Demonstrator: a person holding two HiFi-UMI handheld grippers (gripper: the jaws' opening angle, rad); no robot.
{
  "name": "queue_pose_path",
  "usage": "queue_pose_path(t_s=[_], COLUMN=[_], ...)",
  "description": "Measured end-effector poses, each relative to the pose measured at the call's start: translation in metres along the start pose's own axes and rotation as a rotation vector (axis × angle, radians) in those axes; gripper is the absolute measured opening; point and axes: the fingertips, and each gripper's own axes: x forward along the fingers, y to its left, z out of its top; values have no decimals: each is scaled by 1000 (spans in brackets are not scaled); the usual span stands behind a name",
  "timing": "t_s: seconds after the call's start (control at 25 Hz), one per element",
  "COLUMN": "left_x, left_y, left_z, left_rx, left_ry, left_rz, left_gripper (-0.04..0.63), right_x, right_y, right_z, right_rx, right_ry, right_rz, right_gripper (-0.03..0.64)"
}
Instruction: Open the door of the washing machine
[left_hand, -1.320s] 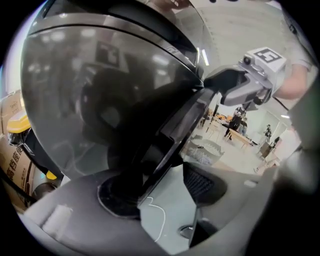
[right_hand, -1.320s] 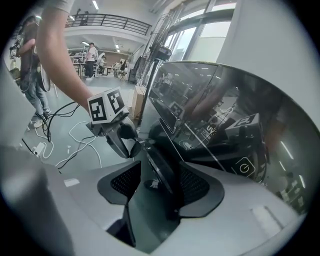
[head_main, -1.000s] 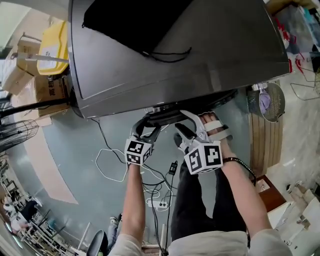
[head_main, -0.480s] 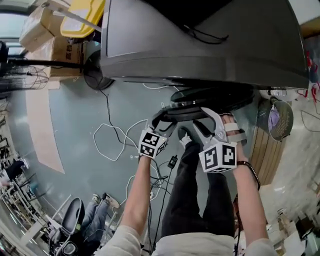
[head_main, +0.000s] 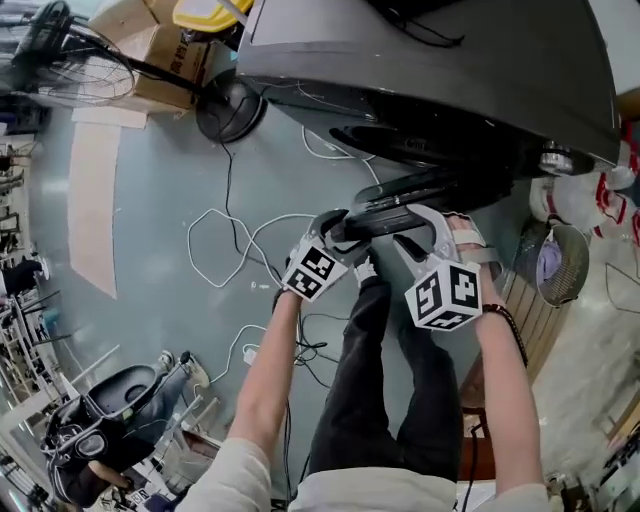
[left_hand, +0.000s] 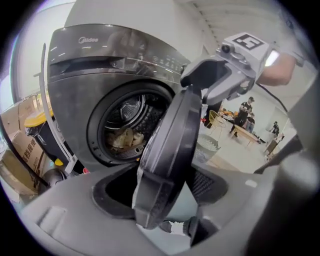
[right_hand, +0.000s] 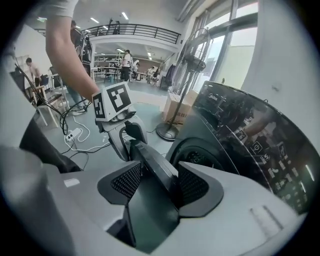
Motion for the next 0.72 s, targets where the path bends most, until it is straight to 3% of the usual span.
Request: queue_pose_path(t_s=[0.24, 0.4, 0.52, 0.64, 0.72], left_x=[0, 1, -2, -2, -4], left_y=[-51, -84, -106, -127, -146], left_z=[-5, -12, -16, -10, -13], left_rx=[17, -39, -97, -117, -112], left_ry=[-1, -27, -58, -94, -98], left_rz=[-4, 68, 91, 54, 15], left_gripper=[331, 330, 330, 330, 330], right_x=[-21, -37, -49, -63, -79], right_y=[30, 51, 63, 65, 73], right_z=[-6, -20, -27, -36, -33], right_rx=[-79, -105, -101, -88, 43], right_ry=[9, 14, 22, 44, -10], right_rz=[89, 111, 81, -2, -35], right_gripper=[227, 229, 233, 247, 250])
